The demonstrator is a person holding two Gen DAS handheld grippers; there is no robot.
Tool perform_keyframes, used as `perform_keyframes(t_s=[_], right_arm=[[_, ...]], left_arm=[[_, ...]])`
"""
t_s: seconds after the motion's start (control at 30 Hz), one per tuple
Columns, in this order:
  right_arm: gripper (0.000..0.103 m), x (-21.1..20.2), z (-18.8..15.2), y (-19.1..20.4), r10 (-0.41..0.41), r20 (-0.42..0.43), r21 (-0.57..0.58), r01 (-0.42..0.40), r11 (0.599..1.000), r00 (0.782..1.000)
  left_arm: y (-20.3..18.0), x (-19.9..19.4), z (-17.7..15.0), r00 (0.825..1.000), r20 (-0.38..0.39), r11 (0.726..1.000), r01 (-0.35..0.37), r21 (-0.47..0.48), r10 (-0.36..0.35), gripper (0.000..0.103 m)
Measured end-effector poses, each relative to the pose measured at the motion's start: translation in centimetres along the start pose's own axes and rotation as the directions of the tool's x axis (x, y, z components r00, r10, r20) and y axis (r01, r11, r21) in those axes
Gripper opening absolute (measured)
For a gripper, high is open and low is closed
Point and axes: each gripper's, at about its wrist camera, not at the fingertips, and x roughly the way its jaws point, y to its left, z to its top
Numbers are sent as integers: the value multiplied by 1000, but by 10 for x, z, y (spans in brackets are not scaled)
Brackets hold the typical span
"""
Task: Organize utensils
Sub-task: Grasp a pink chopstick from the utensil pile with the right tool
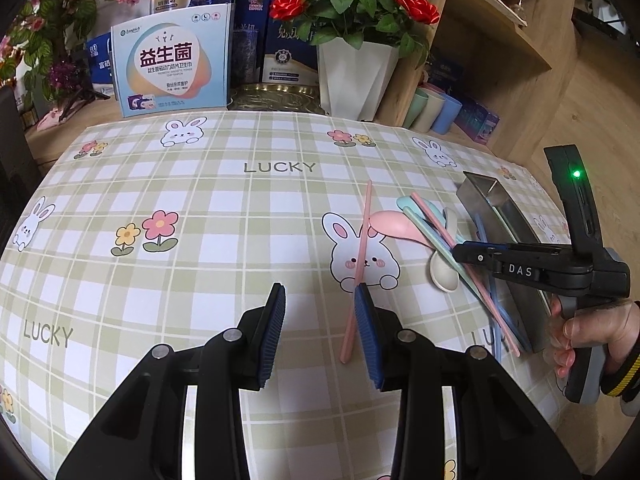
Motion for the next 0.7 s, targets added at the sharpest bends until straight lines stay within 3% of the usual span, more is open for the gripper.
perform_keyframes(t_s=[0.13, 0.2, 0.7], right_arm=[[12, 1, 2, 0, -27, 1, -14, 27, 1000, 1000], [7, 2, 2, -2, -33, -4, -11, 33, 999, 999], [7, 3, -1, -3, -29, -27, -5, 29, 1000, 999]], left_arm=[[-2, 0, 0, 1000, -5, 1000, 3, 3, -3, 35], [-4, 0, 0, 1000, -6, 1000, 3, 6, -3, 35], [-9, 1, 1, 1000, -21, 1000, 2, 17, -1, 35]])
